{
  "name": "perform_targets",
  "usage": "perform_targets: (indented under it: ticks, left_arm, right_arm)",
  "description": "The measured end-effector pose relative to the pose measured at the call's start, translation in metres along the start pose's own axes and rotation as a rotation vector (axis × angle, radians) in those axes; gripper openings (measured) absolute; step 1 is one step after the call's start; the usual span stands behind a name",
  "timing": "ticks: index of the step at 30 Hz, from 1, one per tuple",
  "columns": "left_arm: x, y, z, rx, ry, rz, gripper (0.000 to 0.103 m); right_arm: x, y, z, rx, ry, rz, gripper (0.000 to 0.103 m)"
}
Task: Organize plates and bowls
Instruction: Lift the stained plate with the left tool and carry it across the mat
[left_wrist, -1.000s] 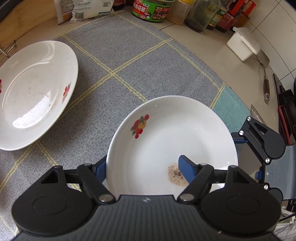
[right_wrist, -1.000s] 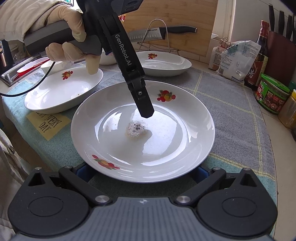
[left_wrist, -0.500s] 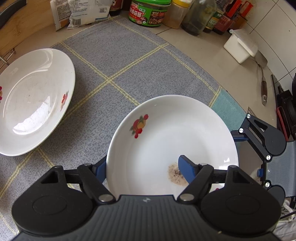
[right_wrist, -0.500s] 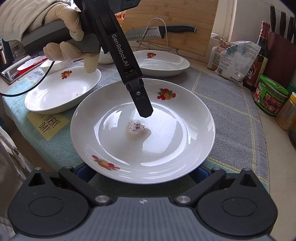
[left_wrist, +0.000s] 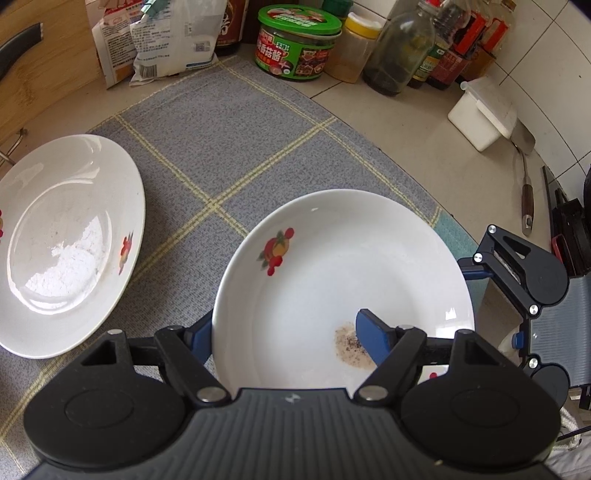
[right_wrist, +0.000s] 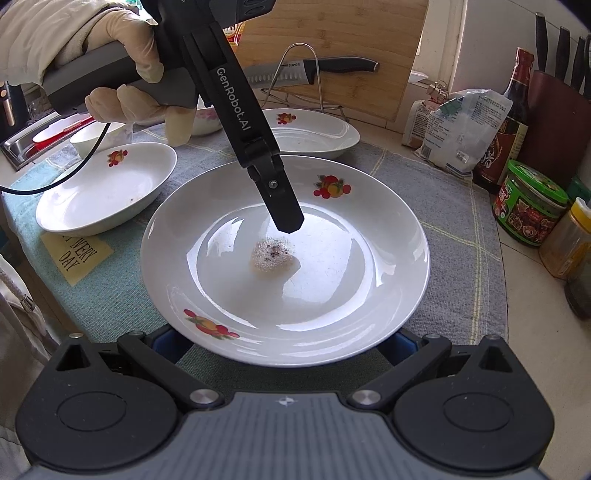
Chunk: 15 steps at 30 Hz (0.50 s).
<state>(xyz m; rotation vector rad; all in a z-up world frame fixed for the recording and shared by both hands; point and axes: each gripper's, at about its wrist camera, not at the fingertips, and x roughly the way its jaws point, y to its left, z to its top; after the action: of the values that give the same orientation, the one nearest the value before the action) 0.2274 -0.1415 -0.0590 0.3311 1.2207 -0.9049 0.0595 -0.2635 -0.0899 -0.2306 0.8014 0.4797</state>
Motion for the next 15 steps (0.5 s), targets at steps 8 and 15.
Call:
perform_targets:
  ticks: [8, 15]
  left_arm:
    - [0.007, 0.003, 0.022, -0.003, -0.017, 0.0, 0.076]
    - [0.013, 0.007, 0.041, -0.004, -0.036, 0.003, 0.076]
  right_arm:
    - [0.002, -0.023, 0.008, -0.017, 0.004, -0.003, 0.103]
    - [0.005, -0.045, 0.015, -0.039, 0.005, -0.007, 0.103]
